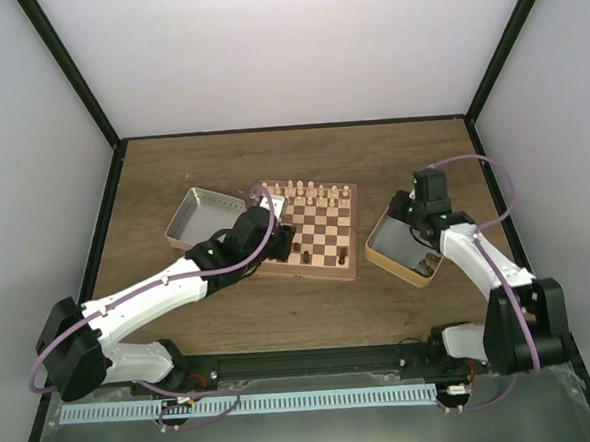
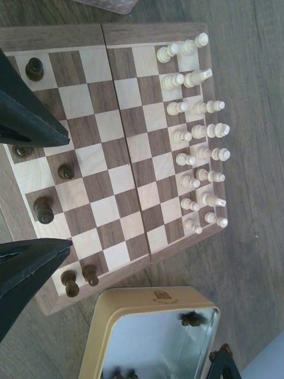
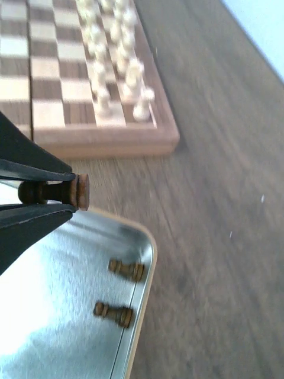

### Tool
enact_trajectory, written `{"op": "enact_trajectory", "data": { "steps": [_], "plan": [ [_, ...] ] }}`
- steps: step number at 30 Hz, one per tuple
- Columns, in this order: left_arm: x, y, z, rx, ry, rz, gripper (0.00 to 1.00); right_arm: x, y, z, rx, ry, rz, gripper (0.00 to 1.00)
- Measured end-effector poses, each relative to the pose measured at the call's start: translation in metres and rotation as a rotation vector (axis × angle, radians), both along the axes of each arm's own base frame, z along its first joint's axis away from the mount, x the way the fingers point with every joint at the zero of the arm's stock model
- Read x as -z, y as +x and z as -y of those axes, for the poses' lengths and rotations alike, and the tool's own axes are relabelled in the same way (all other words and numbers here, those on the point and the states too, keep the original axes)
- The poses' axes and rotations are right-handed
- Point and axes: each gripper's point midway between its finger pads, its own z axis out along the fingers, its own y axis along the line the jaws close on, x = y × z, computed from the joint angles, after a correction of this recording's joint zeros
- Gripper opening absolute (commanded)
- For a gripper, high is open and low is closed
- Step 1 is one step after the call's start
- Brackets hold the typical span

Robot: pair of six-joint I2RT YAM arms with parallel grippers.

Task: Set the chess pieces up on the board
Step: Place the chess piece on the chessboard.

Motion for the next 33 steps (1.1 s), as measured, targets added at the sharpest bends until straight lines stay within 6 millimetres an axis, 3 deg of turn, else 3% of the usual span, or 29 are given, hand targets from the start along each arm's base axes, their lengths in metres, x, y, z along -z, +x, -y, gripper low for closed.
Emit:
{"op": "enact_trajectory", "data": {
  "steps": [4, 8, 13, 18, 23, 28, 33],
  "plan": [
    [-0.006, 0.000, 0.004, 0.009, -0.061, -0.018, 0.54, -0.032, -0.007, -0.022, -0.118, 0.078, 0.101, 0.03],
    [-0.027, 0.000, 0.010, 0.037, -0.190, -0.035, 0.63, -0.056, -0.023, -0.064, -0.360, 0.204, 0.195, 0.03],
    [-0.056, -0.002, 0.022, 0.122, -0.382, -0.080, 0.69, -0.093, -0.064, -0.127, -0.722, 0.344, 0.327, 0.04],
    [-0.070, -0.008, 0.033, 0.227, -0.532, -0.178, 0.72, -0.122, -0.107, -0.170, -1.006, 0.410, 0.425, 0.05],
    [-0.079, -0.020, 0.046, 0.331, -0.637, -0.276, 0.71, -0.127, -0.123, -0.188, -1.130, 0.428, 0.439, 0.05],
    [-0.086, -0.031, 0.058, 0.409, -0.708, -0.353, 0.60, -0.131, -0.124, -0.196, -1.171, 0.433, 0.445, 0.05],
    [-0.080, -0.034, 0.065, 0.430, -0.743, -0.420, 0.49, -0.137, -0.124, -0.201, -1.192, 0.433, 0.464, 0.05]
  ]
}}
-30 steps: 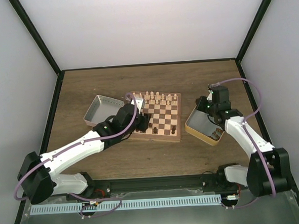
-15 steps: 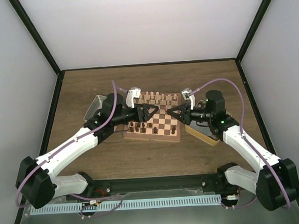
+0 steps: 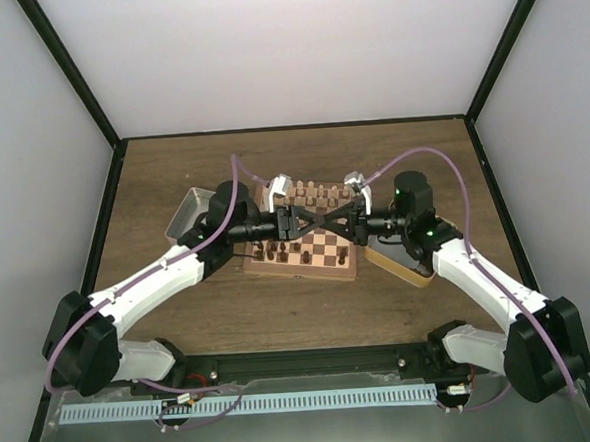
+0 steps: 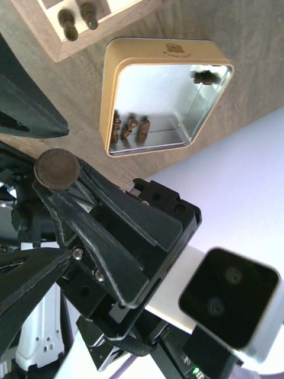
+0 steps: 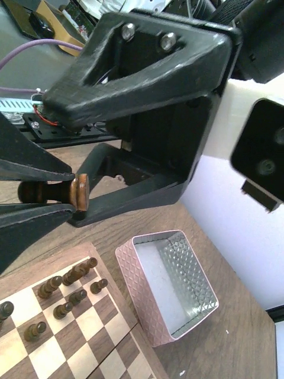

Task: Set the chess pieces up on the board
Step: Place the chess piece on the chessboard.

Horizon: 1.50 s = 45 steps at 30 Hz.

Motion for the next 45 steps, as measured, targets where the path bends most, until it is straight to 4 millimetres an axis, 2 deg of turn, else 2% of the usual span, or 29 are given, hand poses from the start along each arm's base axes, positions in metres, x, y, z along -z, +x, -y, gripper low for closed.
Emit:
{"op": "enact_trajectory", "data": {
  "steps": [6, 8, 9, 15, 18, 25, 28, 36, 39, 42, 45],
  "plan": [
    [0.007, 0.001, 0.001, -0.004, -0.011, -0.050, 0.31, -0.002, 0.001, -0.005, -0.014, 0.003, 0.006, 0.05],
    [0.007, 0.002, 0.001, -0.010, -0.017, -0.061, 0.29, -0.001, 0.001, -0.005, -0.014, 0.003, 0.006, 0.05],
    [0.006, 0.003, 0.000, -0.013, -0.022, -0.063, 0.29, -0.002, 0.002, -0.005, -0.014, 0.004, 0.008, 0.05],
    [0.004, 0.006, -0.001, -0.030, -0.050, -0.074, 0.45, -0.003, 0.002, -0.006, -0.017, 0.005, 0.020, 0.05],
    [0.004, 0.010, -0.003, -0.050, -0.064, -0.089, 0.47, -0.001, 0.002, -0.008, -0.024, 0.002, 0.017, 0.05],
    [-0.001, 0.014, -0.006, -0.072, -0.128, -0.159, 0.28, -0.002, 0.000, -0.010, -0.037, 0.006, 0.037, 0.04],
    [0.001, 0.014, -0.007, -0.079, -0.131, -0.181, 0.24, -0.003, 0.001, -0.011, -0.041, 0.009, 0.045, 0.04],
    [0.006, 0.016, -0.008, -0.086, -0.120, -0.201, 0.24, -0.002, 0.005, -0.012, -0.028, 0.004, 0.046, 0.04],
    [0.007, 0.017, -0.008, -0.088, -0.117, -0.197, 0.15, -0.001, 0.006, -0.012, -0.021, 0.001, 0.045, 0.05],
    [0.009, 0.019, -0.008, -0.092, -0.114, -0.199, 0.10, -0.001, 0.007, -0.012, -0.015, -0.001, 0.042, 0.14],
    [0.009, 0.020, -0.009, -0.096, -0.113, -0.198, 0.09, 0.000, 0.009, -0.012, -0.005, -0.004, 0.034, 0.40]
  ]
}}
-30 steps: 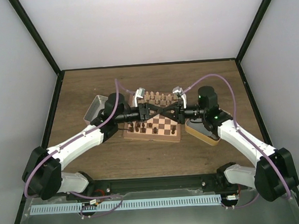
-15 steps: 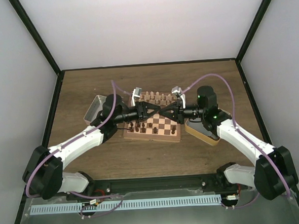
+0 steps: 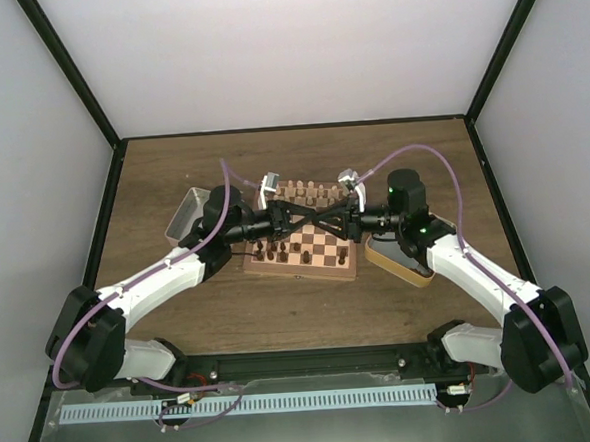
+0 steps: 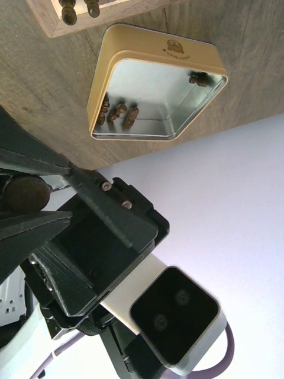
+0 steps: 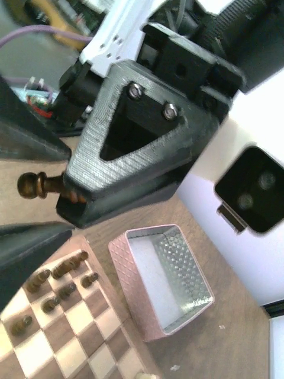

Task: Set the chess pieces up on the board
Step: Place the chess piece on the chessboard.

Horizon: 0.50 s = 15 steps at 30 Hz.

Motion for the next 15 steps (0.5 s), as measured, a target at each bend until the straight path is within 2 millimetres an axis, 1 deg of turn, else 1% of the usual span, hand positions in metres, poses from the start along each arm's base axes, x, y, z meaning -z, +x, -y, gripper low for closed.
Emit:
{"op": "enact_trajectory", "data": {
  "steps": [2, 3, 5, 7, 8, 10, 12, 13, 15],
  "plan": [
    [0.000, 0.000, 0.000, 0.000, -0.001, 0.002, 0.09, 0.001, 0.003, 0.001, 0.019, 0.000, -0.020, 0.51],
    [0.000, 0.001, 0.000, -0.003, -0.001, 0.002, 0.09, 0.001, 0.004, 0.001, 0.028, 0.003, -0.039, 0.53],
    [0.000, 0.002, 0.000, -0.010, 0.000, 0.001, 0.09, -0.005, 0.006, 0.001, 0.049, 0.028, -0.063, 0.56],
    [0.000, 0.002, 0.000, -0.018, -0.001, -0.004, 0.09, -0.018, 0.006, 0.001, 0.069, 0.081, -0.083, 0.56],
    [-0.001, 0.002, 0.000, -0.022, -0.004, -0.011, 0.09, -0.024, 0.004, 0.003, 0.082, 0.120, -0.090, 0.56],
    [-0.004, 0.004, 0.000, -0.033, -0.018, -0.020, 0.09, -0.030, -0.001, 0.004, 0.096, 0.173, -0.126, 0.57],
    [-0.010, 0.006, 0.000, -0.045, -0.044, -0.025, 0.09, -0.032, -0.004, 0.004, 0.112, 0.219, -0.176, 0.59],
    [-0.015, 0.008, 0.000, -0.053, -0.066, -0.027, 0.09, -0.032, -0.003, 0.004, 0.127, 0.239, -0.203, 0.62],
    [-0.020, 0.008, 0.000, -0.058, -0.085, -0.028, 0.09, -0.033, -0.002, 0.007, 0.160, 0.269, -0.239, 0.65]
  ]
}}
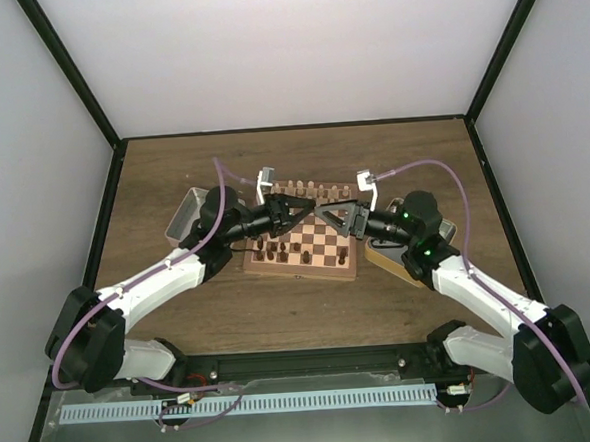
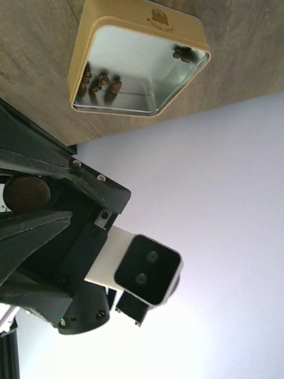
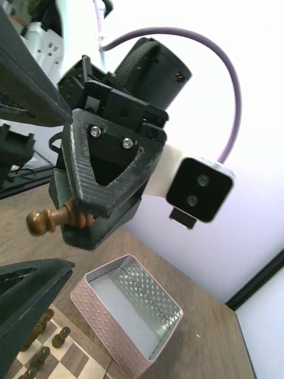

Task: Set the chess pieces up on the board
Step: Place the chess piece on the chessboard.

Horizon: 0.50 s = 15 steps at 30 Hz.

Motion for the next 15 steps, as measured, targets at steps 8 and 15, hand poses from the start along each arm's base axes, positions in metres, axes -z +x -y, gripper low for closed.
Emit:
{"op": "enact_trajectory", "data": {
  "steps": [8, 15],
  "plan": [
    [-0.010, 0.003, -0.002, -0.026, -0.058, -0.030, 0.09, -0.007, 0.008, 0.006, 0.071, 0.072, -0.081, 0.52],
    [-0.011, 0.004, -0.004, -0.043, -0.080, -0.049, 0.09, 0.000, 0.013, 0.004, 0.067, 0.103, -0.148, 0.41]
  ]
}}
